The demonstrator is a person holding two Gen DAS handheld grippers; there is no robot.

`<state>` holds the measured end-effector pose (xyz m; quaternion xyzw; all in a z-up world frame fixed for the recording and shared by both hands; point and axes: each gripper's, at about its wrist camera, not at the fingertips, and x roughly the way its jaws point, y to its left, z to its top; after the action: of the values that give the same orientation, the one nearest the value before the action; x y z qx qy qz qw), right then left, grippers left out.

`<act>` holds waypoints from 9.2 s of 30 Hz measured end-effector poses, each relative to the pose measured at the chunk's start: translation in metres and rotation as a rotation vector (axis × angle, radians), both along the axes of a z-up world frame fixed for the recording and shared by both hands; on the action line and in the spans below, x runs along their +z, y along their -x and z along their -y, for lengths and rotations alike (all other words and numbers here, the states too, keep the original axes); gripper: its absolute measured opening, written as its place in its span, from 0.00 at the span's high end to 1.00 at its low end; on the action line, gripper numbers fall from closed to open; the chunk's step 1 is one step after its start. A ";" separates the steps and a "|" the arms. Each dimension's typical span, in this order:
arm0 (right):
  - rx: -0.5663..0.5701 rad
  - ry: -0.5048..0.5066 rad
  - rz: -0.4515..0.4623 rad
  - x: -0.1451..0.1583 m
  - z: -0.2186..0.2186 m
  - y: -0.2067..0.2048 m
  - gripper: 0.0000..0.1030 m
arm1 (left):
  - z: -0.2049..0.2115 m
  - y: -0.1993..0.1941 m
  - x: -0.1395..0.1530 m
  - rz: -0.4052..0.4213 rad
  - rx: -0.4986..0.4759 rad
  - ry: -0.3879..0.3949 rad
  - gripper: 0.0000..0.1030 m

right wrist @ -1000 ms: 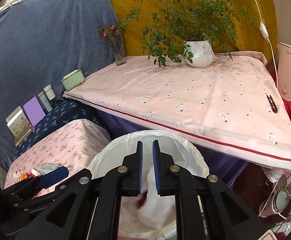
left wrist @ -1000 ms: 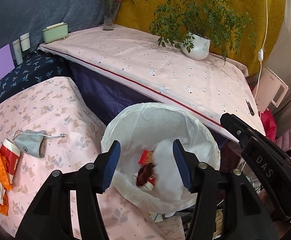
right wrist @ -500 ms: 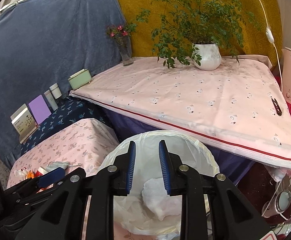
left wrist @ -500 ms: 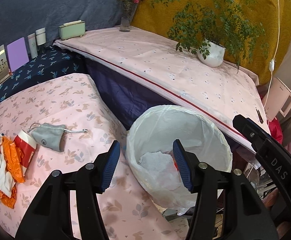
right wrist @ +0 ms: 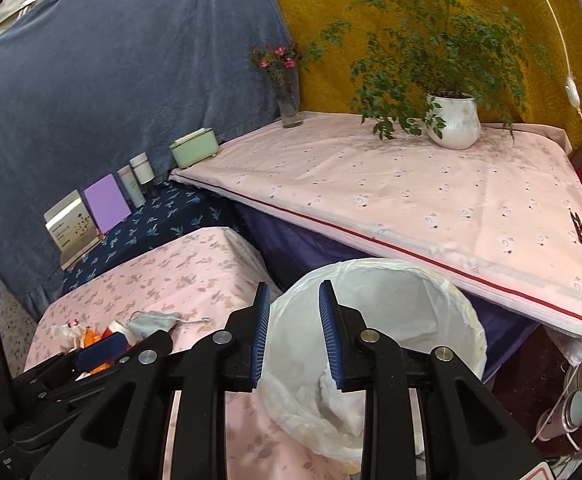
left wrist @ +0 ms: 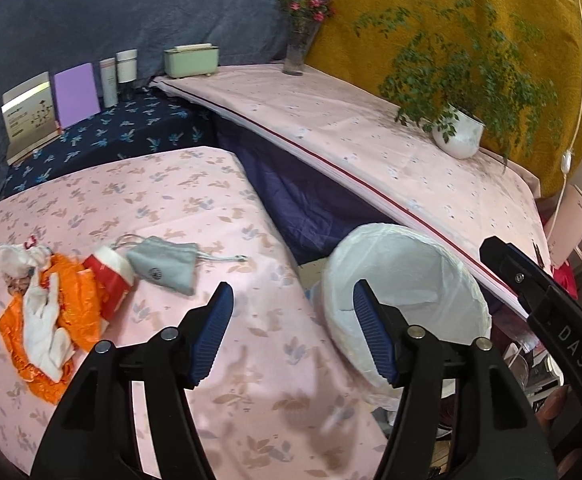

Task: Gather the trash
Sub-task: 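Move both open tools back to the remaining trash on the table, then grasp the white glove with the left tool while the right tool grasps the orange plastic bag, then carry the white glove with the left tool while the right tool carries the orange bag over the bin, then open the left tool to drop the glove while the right tool drops the orange bag into the bin, then move both open tools back from the bin to the table, then grasp the orange printed bag with the left tool while the right tool grasps the white cloth, then carry the orange printed bag with the left tool while the right tool carries the white cloth over the bin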

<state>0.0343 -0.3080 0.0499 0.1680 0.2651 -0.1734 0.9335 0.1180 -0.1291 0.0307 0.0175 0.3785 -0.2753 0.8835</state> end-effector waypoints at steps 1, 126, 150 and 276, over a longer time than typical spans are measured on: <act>0.009 0.001 -0.001 0.000 -0.005 -0.002 0.74 | -0.006 -0.002 0.000 0.000 0.011 0.001 0.43; -0.143 -0.102 0.020 -0.022 0.064 0.056 0.85 | 0.081 0.042 0.005 0.044 -0.249 -0.076 0.86; -0.174 -0.130 -0.023 -0.048 0.081 0.047 0.77 | 0.090 0.021 -0.020 0.000 -0.218 -0.063 0.48; 0.579 -0.077 -0.243 -0.100 -0.322 -0.211 0.94 | -0.326 -0.106 -0.054 -0.143 0.553 0.038 0.81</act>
<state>0.2450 0.0143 -0.0501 0.0987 0.4181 0.0910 0.8984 0.2239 0.1971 -0.0235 -0.1222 0.4249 -0.0315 0.8964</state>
